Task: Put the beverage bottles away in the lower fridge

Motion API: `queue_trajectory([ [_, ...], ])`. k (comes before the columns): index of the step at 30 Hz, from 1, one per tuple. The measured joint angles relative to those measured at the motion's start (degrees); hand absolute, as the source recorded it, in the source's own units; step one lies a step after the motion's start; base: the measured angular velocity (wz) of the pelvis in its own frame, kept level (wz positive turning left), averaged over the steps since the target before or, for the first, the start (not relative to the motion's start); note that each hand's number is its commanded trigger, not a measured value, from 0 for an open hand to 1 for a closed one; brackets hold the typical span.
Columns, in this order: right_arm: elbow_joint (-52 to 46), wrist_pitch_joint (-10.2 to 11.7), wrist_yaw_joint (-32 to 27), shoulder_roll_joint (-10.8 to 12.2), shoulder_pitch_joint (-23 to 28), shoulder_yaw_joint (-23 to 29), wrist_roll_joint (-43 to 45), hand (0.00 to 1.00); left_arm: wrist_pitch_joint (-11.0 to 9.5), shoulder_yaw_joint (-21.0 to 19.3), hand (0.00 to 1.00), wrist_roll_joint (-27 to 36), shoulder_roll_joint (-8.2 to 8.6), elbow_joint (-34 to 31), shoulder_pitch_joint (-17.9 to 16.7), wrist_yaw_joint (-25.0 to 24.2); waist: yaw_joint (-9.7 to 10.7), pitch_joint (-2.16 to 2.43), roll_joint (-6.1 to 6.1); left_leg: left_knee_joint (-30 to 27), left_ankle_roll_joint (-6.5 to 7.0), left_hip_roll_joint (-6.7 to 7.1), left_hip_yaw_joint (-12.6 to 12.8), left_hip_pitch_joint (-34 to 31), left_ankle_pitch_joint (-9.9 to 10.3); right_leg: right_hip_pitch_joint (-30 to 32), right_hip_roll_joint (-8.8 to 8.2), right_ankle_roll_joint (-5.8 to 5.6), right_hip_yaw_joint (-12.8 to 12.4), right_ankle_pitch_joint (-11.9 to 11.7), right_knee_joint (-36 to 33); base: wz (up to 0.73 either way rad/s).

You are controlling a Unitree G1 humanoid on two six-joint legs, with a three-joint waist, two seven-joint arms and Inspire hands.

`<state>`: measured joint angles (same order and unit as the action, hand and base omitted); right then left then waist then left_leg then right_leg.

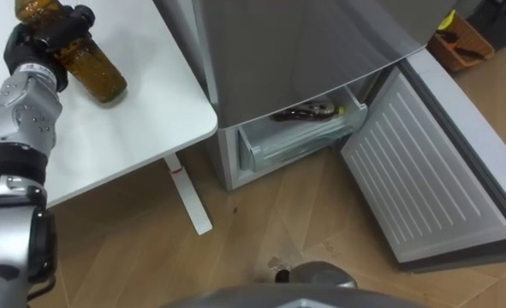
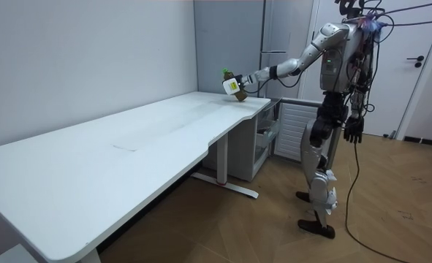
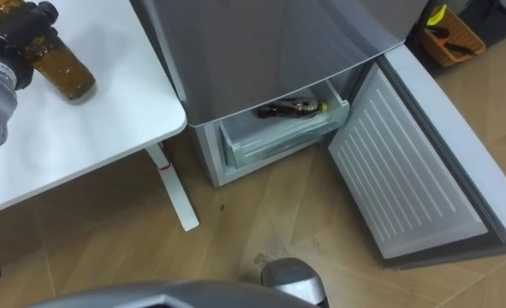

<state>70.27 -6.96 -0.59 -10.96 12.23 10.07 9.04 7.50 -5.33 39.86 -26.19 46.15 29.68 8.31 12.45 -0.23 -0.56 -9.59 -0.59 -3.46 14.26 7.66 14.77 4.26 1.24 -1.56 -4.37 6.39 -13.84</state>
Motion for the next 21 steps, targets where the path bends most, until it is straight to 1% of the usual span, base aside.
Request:
queue_trajectory([
  [5,-0.9,0.1,0.2,0.0,-0.1,0.0,0.1,0.0,0.0,0.0,1.0,0.0,0.43,-0.2,0.0,-0.1,0.0,-0.03,-0.05,0.1,0.0,0.02,-0.4,0.0,0.0,-0.1,-0.04,0.0,0.2,0.0,0.0,0.02],
  [8,-0.6,0.0,0.9,0.0,-0.8,-0.5,0.0,0.0,0.0,0.0,1.0,0.0,1.32,-1.0,0.0,-0.1,-0.2,-0.08,-0.14,0.2,0.0,0.02,-0.7,0.0,0.0,-0.3,-0.08,0.0,0.5,0.0,0.0,0.06],
  [10,-0.7,-0.1,0.9,0.1,-2.0,-0.9,0.0,0.0,0.0,0.1,1.0,-0.1,2.25,-3.4,0.0,0.2,-0.5,-0.19,-0.33,0.2,0.01,0.03,-1.1,-0.1,0.0,-0.3,-0.15,0.0,0.8,0.0,0.1,0.08],
  [11,-0.9,-0.1,0.9,0.1,-2.2,-1.0,0.0,0.0,0.0,0.1,1.0,-0.1,2.41,-4.0,0.0,0.2,-0.6,-0.2,-0.36,0.2,0.01,0.02,-1.3,-0.1,0.0,-0.4,-0.15,0.0,0.9,0.0,0.1,0.09],
  [12,-1.4,0.0,0.6,0.2,-2.6,-1.1,0.0,0.0,0.0,0.1,1.0,-0.1,2.94,-5.6,0.0,0.4,-0.7,-0.26,-0.47,0.2,0.01,0.02,-1.8,0.0,0.0,-0.7,-0.23,0.0,1.3,0.0,0.1,0.08],
  [14,-1.5,0.2,-0.2,0.1,-3.8,-2.3,0.1,0.0,-0.1,0.4,1.0,-0.1,3.99,-9.8,-0.9,1.3,-1.4,-0.35,-0.63,0.2,-0.01,-0.02,-1.9,0.2,0.0,-0.8,-0.22,0.01,1.4,0.0,0.1,0.04],
  [15,-1.7,0.3,-0.7,0.1,-4.5,-2.8,0.0,0.0,-0.1,1.0,1.0,0.0,4.76,-14.2,-2.5,1.6,-2.1,-0.39,-0.72,0.2,0.0,-0.02,-1.9,0.4,0.0,-1.0,-0.23,0.01,1.4,0.0,0.1,0.0],
  [16,-2.3,0.6,-0.9,0.2,-5.1,-3.4,-0.1,0.0,-0.3,1.2,1.0,-0.4,5.55,-18.8,-5.0,1.4,-2.5,-0.38,-0.83,0.2,-0.01,-0.03,-1.9,0.6,-0.1,-1.3,-0.22,0.01,1.5,0.0,0.2,0.0],
  [17,-2.7,0.8,-1.0,0.2,-5.4,-4.0,-0.2,0.0,-0.5,1.3,1.0,-0.7,5.98,-20.9,-6.3,1.2,-2.7,-0.38,-0.86,0.2,-0.01,-0.06,-1.9,0.8,-0.1,-1.5,-0.21,0.01,1.5,0.0,0.3,0.0],
  [18,-3.1,1.3,-1.3,0.3,-6.0,-4.5,-0.9,0.0,-0.6,1.8,1.0,-1.2,6.89,-23.9,-8.4,0.9,-3.2,-0.41,-0.98,0.2,-0.01,-0.1,-2.0,1.2,-0.1,-2.0,-0.22,0.02,1.7,0.0,0.4,0.09],
  [19,-3.7,1.8,-1.4,0.3,-6.6,-4.9,-2.1,0.0,-0.7,2.6,1.0,-2.4,7.8,-26.3,-10.5,0.5,-3.5,-0.39,-1.02,0.2,-0.01,-0.09,-2.2,1.4,-0.1,-2.3,-0.41,0.03,2.3,0.0,0.4,0.15],
  [20,-4.2,2.3,-1.4,0.5,-6.9,-5.0,-2.6,0.0,-0.7,2.6,1.0,-2.9,8.32,-27.4,-11.6,0.1,-3.5,-0.39,-1.02,0.1,-0.01,-0.05,-2.4,1.4,-0.1,-2.4,-0.57,0.08,2.8,0.1,0.4,0.27],
  [21,-5.3,3.0,-1.6,0.9,-7.2,-5.4,-4.3,0.0,-0.7,3.0,1.0,-3.5,9.81,-29.0,-13.3,-0.2,-3.6,-0.36,-0.91,0.0,0.01,0.09,-3.5,1.0,-0.1,-2.5,-0.82,0.08,3.4,0.2,0.5,0.25],
])
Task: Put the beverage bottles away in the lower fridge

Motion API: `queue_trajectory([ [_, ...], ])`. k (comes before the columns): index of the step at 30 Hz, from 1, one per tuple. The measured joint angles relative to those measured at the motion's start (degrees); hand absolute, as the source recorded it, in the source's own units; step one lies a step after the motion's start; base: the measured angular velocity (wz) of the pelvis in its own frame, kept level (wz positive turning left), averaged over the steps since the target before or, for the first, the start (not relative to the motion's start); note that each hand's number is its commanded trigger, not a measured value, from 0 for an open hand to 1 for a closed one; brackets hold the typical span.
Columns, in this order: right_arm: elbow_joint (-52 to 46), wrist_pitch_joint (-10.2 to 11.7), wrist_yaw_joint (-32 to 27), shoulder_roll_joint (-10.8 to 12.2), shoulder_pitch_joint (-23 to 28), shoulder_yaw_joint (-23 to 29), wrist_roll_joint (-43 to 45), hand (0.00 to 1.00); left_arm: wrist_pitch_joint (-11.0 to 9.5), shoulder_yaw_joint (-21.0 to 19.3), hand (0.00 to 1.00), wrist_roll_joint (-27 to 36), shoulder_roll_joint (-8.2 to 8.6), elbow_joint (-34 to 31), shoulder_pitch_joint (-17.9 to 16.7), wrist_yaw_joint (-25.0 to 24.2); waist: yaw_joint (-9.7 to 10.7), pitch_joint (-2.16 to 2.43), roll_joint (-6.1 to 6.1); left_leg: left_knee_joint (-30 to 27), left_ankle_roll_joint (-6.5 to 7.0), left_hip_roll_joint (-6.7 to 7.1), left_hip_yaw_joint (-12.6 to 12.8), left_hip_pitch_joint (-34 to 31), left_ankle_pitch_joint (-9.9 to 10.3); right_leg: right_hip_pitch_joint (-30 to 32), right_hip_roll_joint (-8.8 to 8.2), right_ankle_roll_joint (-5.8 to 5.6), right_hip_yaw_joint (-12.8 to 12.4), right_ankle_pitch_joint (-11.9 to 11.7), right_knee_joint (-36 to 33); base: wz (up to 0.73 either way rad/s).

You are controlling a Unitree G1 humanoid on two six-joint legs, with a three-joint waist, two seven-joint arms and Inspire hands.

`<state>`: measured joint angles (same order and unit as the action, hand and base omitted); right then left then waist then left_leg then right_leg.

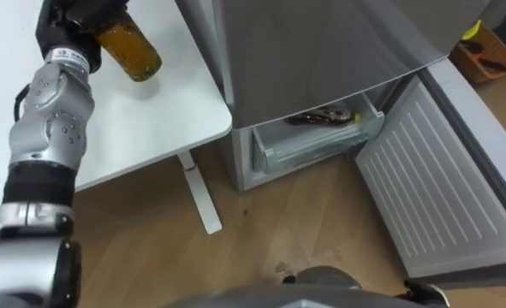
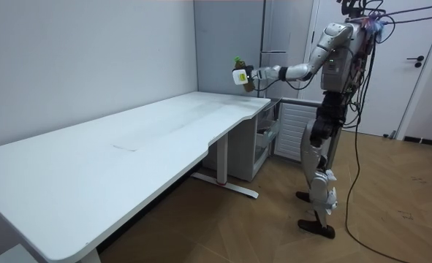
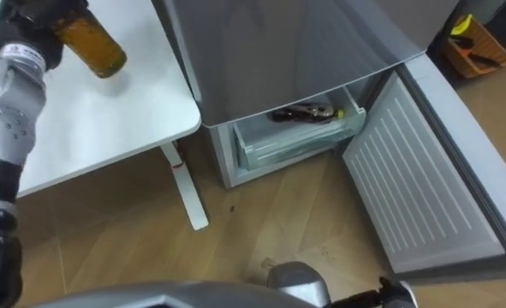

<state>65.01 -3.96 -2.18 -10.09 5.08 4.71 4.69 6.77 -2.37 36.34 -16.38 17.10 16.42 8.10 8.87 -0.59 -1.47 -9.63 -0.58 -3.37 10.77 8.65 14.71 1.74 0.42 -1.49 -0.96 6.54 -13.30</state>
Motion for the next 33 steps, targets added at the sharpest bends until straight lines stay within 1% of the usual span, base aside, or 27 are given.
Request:
queue_trajectory([
  [1,-0.4,0.5,-0.1,0.2,-0.1,-0.2,-0.9,0.0,0.0,0.3,1.0,0.0,0.59,-0.9,-0.9,0.0,-0.1,0.01,0.09,0.0,0.02,0.04,-0.1,-0.1,0.0,0.0,-0.08,0.0,0.2,0.0,0.1,0.21],
  [2,-0.9,0.9,-0.1,0.8,-0.6,-0.5,-2.3,0.0,0.0,0.4,1.0,0.1,1.58,-2.9,-3.1,-0.2,-0.8,0.04,0.15,-0.1,0.02,0.03,-0.1,-0.3,0.0,0.0,-0.07,0.0,0.2,0.1,0.3,0.13],
  [3,-1.3,1.4,-0.1,1.2,-0.9,-1.2,-3.0,0.0,0.0,0.4,1.0,0.1,2.44,-4.9,-5.2,-0.4,-1.4,0.05,0.17,-0.2,-0.01,-0.02,-0.7,-0.4,-0.1,-0.3,-0.06,0.01,0.4,0.0,0.7,0.22],
  [4,-1.6,1.5,0.3,1.8,-0.9,-1.8,-4.1,0.0,0.0,0.6,1.0,0.1,2.86,-6.3,-6.8,-0.9,-1.5,0.11,0.35,-0.3,-0.03,-0.02,-1.6,-0.6,-0.1,-0.7,-0.23,0.06,1.3,0.1,0.8,0.27],
  [5,-1.7,1.4,0.6,1.9,-0.9,-2.8,-4.6,0.0,0.0,0.8,1.0,0.1,2.95,-7.1,-7.5,-1.0,-1.6,0.2,0.47,-0.3,-0.06,-0.04,-1.7,-0.6,-0.1,-0.7,-0.27,0.1,1.6,0.1,0.8,0.24],
  [7,-2.4,1.4,1.7,1.7,-1.1,-4.2,-4.4,0.0,0.0,1.1,1.0,0.1,3.79,-9.4,-9.0,-1.1,-3.3,0.39,0.76,-0.6,-0.1,-0.08,-2.4,-0.9,-0.1,-0.9,-0.43,0.18,2.5,0.1,0.8,0.16],
  [9,-2.6,1.7,2.2,1.7,-1.3,-5.3,-4.4,0.0,0.0,1.4,1.0,0.1,3.78,-11.4,-10.5,-1.4,-3.9,0.58,1.04,-0.9,-0.1,-0.1,-3.3,-1.0,-0.1,-1.2,-0.53,0.26,3.1,0.2,0.9,0.2],
  [10,-2.6,1.9,2.4,1.7,-1.3,-5.7,-4.4,0.0,0.0,1.7,1.0,0.1,3.8,-12.1,-11.2,-1.8,-4.6,0.6,1.06,-1.1,-0.11,-0.11,-3.6,-1.0,-0.1,-1.4,-0.62,0.27,3.5,0.2,0.9,0.19],
  [11,-2.6,2.0,2.4,1.8,-1.4,-5.7,-4.4,0.0,0.0,1.8,1.0,0.1,3.82,-12.3,-11.6,-2.0,-4.8,0.59,1.05,-1.1,-0.11,-0.09,-3.9,-1.0,-0.1,-1.6,-0.73,0.28,3.9,0.2,0.9,0.25],
  [12,-2.7,2.1,2.7,1.9,-1.5,-5.7,-4.5,0.0,0.0,1.8,1.0,0.2,4.03,-13.0,-12.6,-2.2,-4.7,0.6,1.04,-1.1,-0.1,0.03,-4.7,-1.0,-0.1,-2.1,-0.96,0.28,4.9,0.3,1.3,0.28],
  [13,-2.7,2.2,3.3,2.1,-1.6,-5.8,-4.5,0.0,0.0,1.8,1.0,0.1,4.43,-13.9,-13.6,-2.4,-5.0,0.6,1.06,-1.2,-0.1,0.06,-4.9,-1.1,-0.1,-2.5,-1.07,0.27,5.4,0.3,1.8,0.25],
  [15,-2.7,2.2,4.1,2.3,-1.6,-6.4,-4.5,0.0,0.0,2.2,1.0,0.2,4.48,-15.5,-15.3,-3.0,-5.8,0.62,1.05,-1.2,-0.1,0.06,-5.4,-1.1,-0.1,-2.9,-1.12,0.26,5.9,0.3,2.3,0.15],
  [16,-2.8,2.2,4.6,2.4,-1.7,-7.0,-4.4,0.0,0.0,2.2,1.0,0.3,4.47,-16.9,-16.4,-4.0,-6.2,0.66,1.08,-1.2,-0.1,0.06,-5.7,-1.4,-0.1,-3.0,-1.13,0.26,6.1,0.3,2.7,0.15],
  [18,-3.3,2.1,5.5,2.4,-1.7,-8.1,-4.4,0.0,0.0,2.6,1.0,0.4,4.51,-18.6,-17.6,-5.5,-6.6,0.69,1.08,-1.4,-0.1,0.09,-6.4,-1.8,-0.1,-3.0,-1.27,0.26,6.8,0.3,2.7,0.17],
  [19,-4.1,2.1,6.2,2.6,-1.7,-8.6,-4.4,0.0,0.0,2.8,1.0,0.9,4.79,-19.2,-18.1,-6.8,-7.2,0.69,1.05,-1.6,-0.1,0.09,-6.6,-2.1,-0.1,-2.9,-1.3,0.26,7.0,0.3,2.7,0.14],
  [22,-7.1,2.0,7.5,2.9,-1.7,-10.0,-4.4,0.0,0.0,3.4,1.0,2.1,5.62,-19.9,-19.2,-8.9,-7.9,0.71,0.97,-1.8,-0.1,0.11,-7.0,-2.4,-0.1,-2.9,-1.35,0.26,7.5,0.3,2.8,0.08],
  [26,-9.4,2.0,8.7,2.9,-2.1,-10.3,-4.2,0.0,0.0,4.4,1.0,2.4,5.96,-19.9,-20.5,-10.3,-8.0,0.7,0.89,-1.8,-0.1,0.11,-7.3,-2.2,-0.1,-3.2,-1.42,0.26,7.8,0.3,2.7,0.03],
  [27,-9.9,2.0,8.7,2.8,-2.1,-11.3,-3.9,0.0,0.0,5.1,1.0,2.4,5.96,-19.8,-21.1,-10.8,-8.2,0.68,0.79,-1.8,-0.11,0.12,-7.5,-2.1,-0.1,-3.4,-1.5,0.27,8.2,0.3,2.7,0.09],
  [29,-10.5,2.0,9.5,2.8,-2.1,-12.6,-3.3,0.0,0.0,6.6,1.0,2.4,6.08,-19.8,-22.5,-11.3,-8.0,0.66,0.81,-1.8,-0.11,0.19,-7.8,-2.1,-0.1,-3.6,-1.76,0.3,9.0,0.5,2.7,0.1],
  [31,-12.2,2.0,11.1,2.8,-2.0,-14.2,-2.0,0.0,0.0,8.9,1.0,3.4,6.24,-19.8,-25.0,-11.6,-8.0,0.61,0.87,-1.9,-0.11,0.32,-8.0,-2.1,-0.1,-3.7,-1.92,0.24,9.1,0.7,2.6,0.06],
  [32,-12.8,1.9,11.4,2.8,-2.0,-14.6,-1.6,0.0,0.0,9.4,1.0,3.6,6.27,-19.8,-25.6,-11.7,-7.9,0.56,0.95,-2.0,-0.11,0.36,-8.1,-2.2,-0.1,-3.7,-1.97,0.22,9.2,0.8,2.6,0.08],
  [33,-14.0,1.9,12.1,3.0,-2.0,-14.8,-0.7,0.0,0.0,10.2,1.0,3.6,6.41,-19.8,-26.6,-12.4,-7.9,0.43,1.16,-2.1,-0.11,0.43,-8.4,-2.4,-0.1,-3.7,-2.06,0.17,9.5,0.9,2.6,0.12],
])
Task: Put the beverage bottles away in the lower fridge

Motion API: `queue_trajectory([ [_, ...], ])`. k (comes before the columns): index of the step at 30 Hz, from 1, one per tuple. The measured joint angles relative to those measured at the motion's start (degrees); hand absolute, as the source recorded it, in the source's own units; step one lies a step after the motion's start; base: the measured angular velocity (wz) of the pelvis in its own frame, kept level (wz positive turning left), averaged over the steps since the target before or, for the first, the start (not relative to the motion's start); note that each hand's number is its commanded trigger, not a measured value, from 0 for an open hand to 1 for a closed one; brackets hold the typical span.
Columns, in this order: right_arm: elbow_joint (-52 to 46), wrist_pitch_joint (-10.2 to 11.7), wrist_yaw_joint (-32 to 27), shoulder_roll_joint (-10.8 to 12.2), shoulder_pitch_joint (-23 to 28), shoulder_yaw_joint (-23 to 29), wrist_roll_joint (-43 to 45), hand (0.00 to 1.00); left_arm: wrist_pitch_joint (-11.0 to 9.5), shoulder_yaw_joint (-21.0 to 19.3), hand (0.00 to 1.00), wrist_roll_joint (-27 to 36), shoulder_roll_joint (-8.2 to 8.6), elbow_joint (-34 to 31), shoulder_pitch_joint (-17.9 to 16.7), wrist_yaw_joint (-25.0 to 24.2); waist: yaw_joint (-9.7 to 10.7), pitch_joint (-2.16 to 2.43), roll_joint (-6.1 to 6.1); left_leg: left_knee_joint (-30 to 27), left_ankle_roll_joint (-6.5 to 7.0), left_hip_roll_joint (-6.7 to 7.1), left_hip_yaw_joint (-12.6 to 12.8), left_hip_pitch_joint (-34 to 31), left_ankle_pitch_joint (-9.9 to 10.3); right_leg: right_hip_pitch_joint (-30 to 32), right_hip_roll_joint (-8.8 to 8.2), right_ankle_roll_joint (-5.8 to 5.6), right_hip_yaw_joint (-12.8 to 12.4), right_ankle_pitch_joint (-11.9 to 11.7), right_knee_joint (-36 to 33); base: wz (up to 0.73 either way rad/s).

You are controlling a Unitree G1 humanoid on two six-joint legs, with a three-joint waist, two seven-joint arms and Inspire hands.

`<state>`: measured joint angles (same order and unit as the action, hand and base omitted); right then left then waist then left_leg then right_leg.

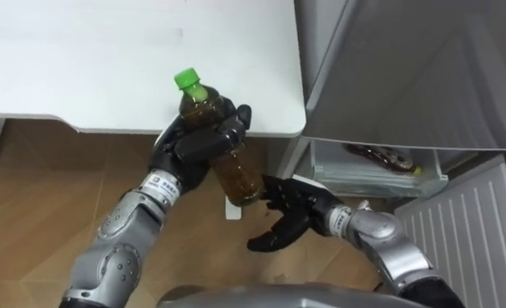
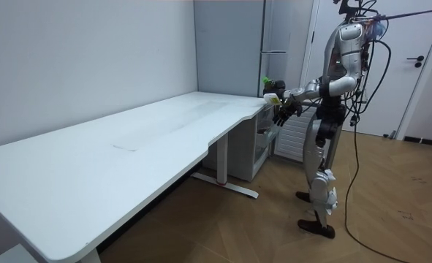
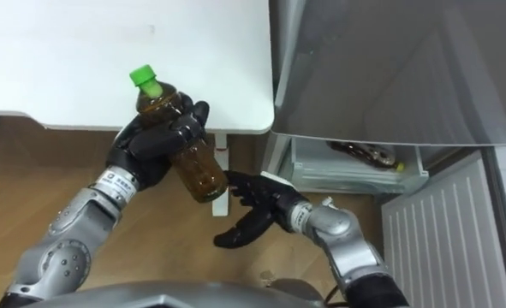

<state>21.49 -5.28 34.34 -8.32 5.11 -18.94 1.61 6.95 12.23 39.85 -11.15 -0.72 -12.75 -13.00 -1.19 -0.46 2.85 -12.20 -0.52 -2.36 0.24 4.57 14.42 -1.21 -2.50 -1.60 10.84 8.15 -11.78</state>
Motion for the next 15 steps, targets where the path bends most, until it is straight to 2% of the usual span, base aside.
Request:
queue_trajectory([
  [3,-1.0,0.0,2.3,-0.1,0.3,-0.2,-2.1,0.0,0.0,1.6,1.0,-2.5,-0.33,0.1,-0.3,0.0,-0.7,-0.05,-0.04,0.0,0.0,0.03,-0.2,0.1,0.0,-0.2,0.0,0.0,0.0,0.0,0.0,0.01],
  [9,-3.0,0.0,5.2,-0.6,0.4,-0.5,-4.1,0.0,0.0,4.4,1.0,-8.6,-1.31,0.2,-0.7,0.0,-0.8,-0.5,-0.43,0.4,-0.01,0.03,-0.3,0.1,0.0,0.0,-0.01,0.02,0.2,0.0,-0.4,0.01],
  [15,-4.2,-0.6,6.5,-2.2,0.4,-2.8,-9.0,0.0,0.0,6.0,1.0,-12.7,-2.14,0.2,-0.7,-1.8,-0.9,-0.45,-0.32,0.4,-0.01,0.03,-0.3,0.1,0.0,0.1,-0.02,0.03,0.1,0.0,-0.7,0.0],
])
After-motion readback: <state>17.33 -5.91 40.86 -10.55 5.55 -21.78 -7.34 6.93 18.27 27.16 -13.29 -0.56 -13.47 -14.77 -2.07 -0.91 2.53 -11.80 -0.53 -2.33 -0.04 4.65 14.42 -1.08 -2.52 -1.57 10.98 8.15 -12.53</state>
